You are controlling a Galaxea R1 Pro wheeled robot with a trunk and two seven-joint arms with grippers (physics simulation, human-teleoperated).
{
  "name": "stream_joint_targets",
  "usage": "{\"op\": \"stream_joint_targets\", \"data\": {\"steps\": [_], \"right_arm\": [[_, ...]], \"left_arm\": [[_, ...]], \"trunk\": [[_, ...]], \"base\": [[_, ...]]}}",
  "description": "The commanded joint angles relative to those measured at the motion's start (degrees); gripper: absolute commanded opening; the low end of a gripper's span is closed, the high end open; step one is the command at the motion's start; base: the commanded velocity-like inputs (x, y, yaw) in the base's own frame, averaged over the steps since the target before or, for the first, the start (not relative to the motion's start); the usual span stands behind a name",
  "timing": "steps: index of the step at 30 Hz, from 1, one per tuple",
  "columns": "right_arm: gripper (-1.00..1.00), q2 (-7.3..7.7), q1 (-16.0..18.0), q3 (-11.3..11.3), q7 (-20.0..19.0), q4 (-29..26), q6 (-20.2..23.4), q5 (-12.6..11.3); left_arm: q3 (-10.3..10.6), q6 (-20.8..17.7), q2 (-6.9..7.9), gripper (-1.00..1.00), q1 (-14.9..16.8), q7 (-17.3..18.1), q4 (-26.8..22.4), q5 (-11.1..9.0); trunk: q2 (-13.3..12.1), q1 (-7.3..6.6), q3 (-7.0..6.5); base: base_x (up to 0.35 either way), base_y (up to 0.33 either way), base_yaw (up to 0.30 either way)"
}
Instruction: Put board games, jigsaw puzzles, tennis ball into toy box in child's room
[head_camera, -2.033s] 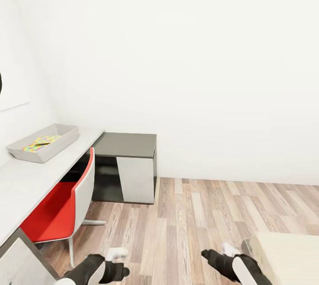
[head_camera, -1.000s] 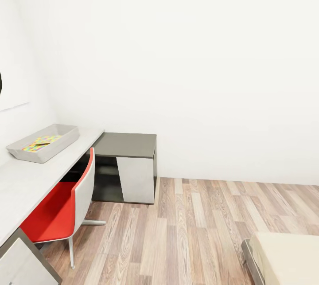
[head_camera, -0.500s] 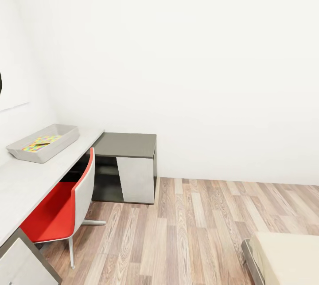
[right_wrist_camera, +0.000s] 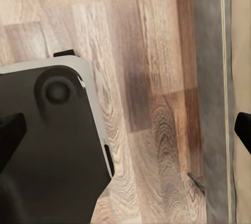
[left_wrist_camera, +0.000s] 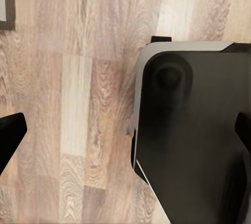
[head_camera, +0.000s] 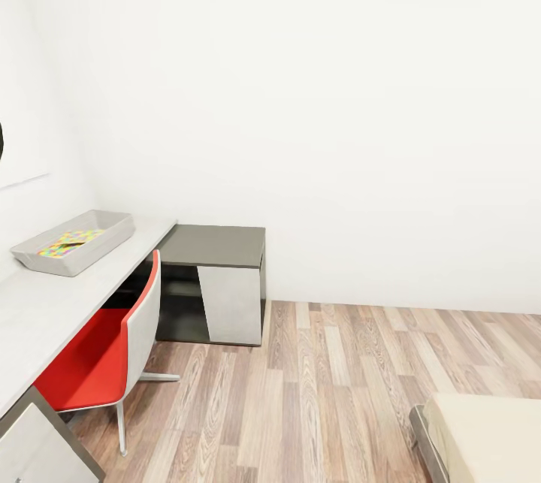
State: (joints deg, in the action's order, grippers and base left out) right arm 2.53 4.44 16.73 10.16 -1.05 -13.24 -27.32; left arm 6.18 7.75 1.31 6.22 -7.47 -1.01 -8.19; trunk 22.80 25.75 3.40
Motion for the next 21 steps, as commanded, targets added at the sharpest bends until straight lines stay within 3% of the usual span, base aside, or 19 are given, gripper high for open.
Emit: {"op": "stream_joint_targets", "data": {"steps": [1, 21], "right_arm": [[1.0, -0.15, 0.0, 0.5, 0.1, 0.0, -0.1, -0.5], [1.0, -0.36, 0.0, 0.4, 0.1, -0.1, -0.2, -0.6]], "left_arm": [[0.5, 0.2, 0.0, 1.0, 0.0, -0.1, 0.0, -0.5], [0.3, 0.2, -0.17, 1.0, 0.0, -0.2, -0.1, -0.4]], "trunk": [[0.1, 0.03, 0.13], [0.1, 0.03, 0.13]], "base": [[0.0, 0.0, 0.0], [0.0, 0.0, 0.0]]}}
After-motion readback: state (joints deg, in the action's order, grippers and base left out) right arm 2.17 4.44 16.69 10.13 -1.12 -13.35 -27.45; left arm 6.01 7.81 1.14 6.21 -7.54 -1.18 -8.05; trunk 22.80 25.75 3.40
